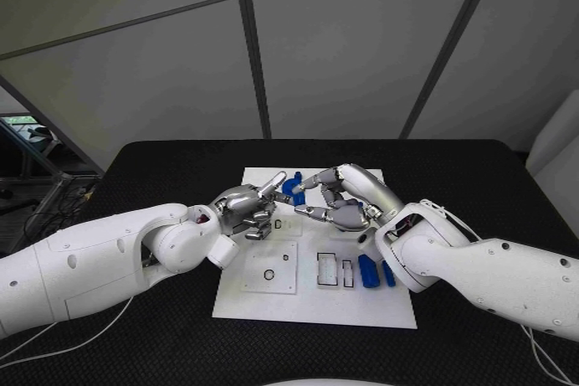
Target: Assemble the parts on the task board
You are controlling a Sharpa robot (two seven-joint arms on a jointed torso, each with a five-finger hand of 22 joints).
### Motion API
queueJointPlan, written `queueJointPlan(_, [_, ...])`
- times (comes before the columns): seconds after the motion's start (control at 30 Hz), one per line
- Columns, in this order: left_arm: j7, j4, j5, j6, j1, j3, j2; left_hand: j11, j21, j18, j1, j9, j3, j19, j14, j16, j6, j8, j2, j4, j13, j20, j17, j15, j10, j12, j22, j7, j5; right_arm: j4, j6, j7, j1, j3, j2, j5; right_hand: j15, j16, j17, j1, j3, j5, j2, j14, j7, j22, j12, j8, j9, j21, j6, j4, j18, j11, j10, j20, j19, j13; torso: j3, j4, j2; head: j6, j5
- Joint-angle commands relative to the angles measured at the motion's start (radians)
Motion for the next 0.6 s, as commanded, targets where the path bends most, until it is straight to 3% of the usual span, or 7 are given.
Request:
queueJointPlan(0.03, [-0.049, -0.011, -0.115, -0.058, 0.003, 0.001, -0.007, 0.004, -0.009, 0.019, -0.002, -0.004, -0.007, -0.014, 0.07, -0.008, -0.02, -0.01, -0.018, 0.0, -0.011, 0.002, 0.185, 0.012, -0.013, -0.008, -0.014, 0.007, -0.005, -0.004, -0.013, -0.001, 0.001, 0.001, 0.001, -0.002, -0.007, 0.003, 0.176, 0.004, 0.004, 0.005, 0.011, 0.084, 0.0, 0.001, 0.005, 0.002, 0.002, 0.005, 0.005, -0.003, -0.017, 0.0, 0.006, 0.001, 0.005, 0.002, -0.001, 0.0003, 0.0, -0.002, 0.001])
queueJointPlan(0.2, [-0.031, -0.033, -0.147, -0.081, 0.014, 0.01, -0.054, 0.015, -0.034, 0.028, 0.03, -0.012, 0.0, -0.041, 0.052, -0.033, -0.042, -0.014, -0.025, -0.014, -0.049, 0.014, 0.149, 0.023, -0.043, -0.035, -0.057, 0.017, -0.005, -0.031, 0.021, -0.051, 0.002, 0.001, 0.005, -0.032, -0.007, 0.001, 0.172, 0.005, 0.004, 0.006, 0.011, 0.083, -0.001, -0.005, 0.002, 0.002, 0.003, 0.002, 0.006, -0.004, -0.016, -0.001, 0.003, 0.001, 0.002, -0.001, -0.004, -0.0039, -0.001, -0.005, -0.001])
queueJointPlan(0.3, [0.002, -0.044, -0.145, -0.097, 0.03, 0.016, -0.087, 0.015, -0.045, 0.033, 0.049, -0.012, 0.006, -0.053, 0.045, -0.044, -0.041, -0.01, -0.029, -0.025, -0.07, 0.016, 0.134, 0.025, -0.057, -0.049, -0.077, 0.018, -0.005, -0.048, 0.046, -0.101, 0.002, 0.001, 0.012, -0.071, -0.008, 0.0, 0.17, 0.004, 0.003, 0.006, 0.01, 0.083, -0.001, -0.008, 0.002, 0.002, 0.003, 0.0, 0.006, -0.005, -0.015, -0.001, 0.002, 0.001, 0.0, -0.001, -0.0035, 0.0, -0.001, -0.006, -0.003])
queueJointPlan(0.37, [0.025, -0.045, -0.131, -0.104, 0.04, 0.019, -0.106, 0.016, -0.06, 0.038, 0.062, -0.013, 0.01, -0.069, 0.03, -0.065, -0.04, -0.009, -0.031, -0.033, -0.112, 0.018, 0.107, 0.026, -0.086, -0.084, -0.103, 0.019, -0.005, -0.058, 0.061, -0.132, 0.002, 0.001, 0.02, -0.093, -0.008, 0.0, 0.169, 0.003, 0.002, 0.006, 0.008, 0.083, -0.001, -0.01, 0.002, 0.002, 0.003, -0.001, 0.006, -0.005, -0.015, -0.001, 0.002, 0.001, -0.001, -0.001, -0.0027, 0.0015, -0.001, -0.008, -0.003])
queueJointPlan(0.47, [0.07, -0.039, -0.092, -0.125, 0.054, 0.021, -0.129, 0.023, -0.19, 0.075, 0.097, -0.018, 0.015, -0.2, -0.048, -0.178, -0.051, -0.01, -0.042, -0.05, -0.308, 0.023, -0.025, 0.032, -0.226, -0.256, -0.308, 0.025, -0.005, -0.086, 0.096, -0.184, 0.003, 0.001, 0.043, -0.126, -0.008, -0.001, 0.166, 0.002, 0.002, 0.005, 0.008, 0.082, -0.002, -0.016, 0.0, 0.003, 0.004, -0.004, 0.009, -0.005, -0.014, -0.001, 0.0, 0.001, -0.005, -0.003, -0.0044, 0.0015, 0.0, -0.009, 0.0])
queueJointPlan(0.57, [0.107, -0.029, -0.063, -0.145, 0.061, 0.022, -0.14, 0.03, -0.374, 0.119, 0.126, -0.019, 0.016, -0.368, -0.169, -0.353, -0.047, -0.004, -0.055, -0.065, -0.365, 0.031, -0.21, 0.04, -0.297, -0.331, -0.569, 0.03, -0.005, -0.122, 0.122, -0.217, 0.004, 0.0, 0.073, -0.143, -0.008, -0.002, 0.165, 0.002, 0.002, 0.004, 0.009, 0.082, -0.003, -0.019, -0.005, 0.004, 0.004, -0.005, 0.011, -0.005, -0.013, -0.002, -0.005, 0.0, -0.006, -0.008, -0.0073, -0.0002, 0.0, -0.011, -0.001])
queueJointPlan(0.6, [0.122, -0.025, -0.051, -0.153, 0.062, 0.022, -0.142, 0.032, -0.422, 0.124, 0.137, -0.019, 0.016, -0.403, -0.235, -0.446, -0.045, -0.001, -0.059, -0.071, -0.381, 0.035, -0.304, 0.042, -0.325, -0.356, -0.618, 0.031, -0.005, -0.139, 0.132, -0.227, 0.004, 0.0, 0.089, -0.148, -0.008, -0.002, 0.165, 0.002, 0.002, 0.004, 0.009, 0.082, -0.003, -0.019, -0.005, 0.004, 0.004, -0.005, 0.011, -0.005, -0.013, -0.002, -0.005, 0.0, -0.006, -0.008, -0.0066, -0.0011, 0.0, -0.012, -0.001])
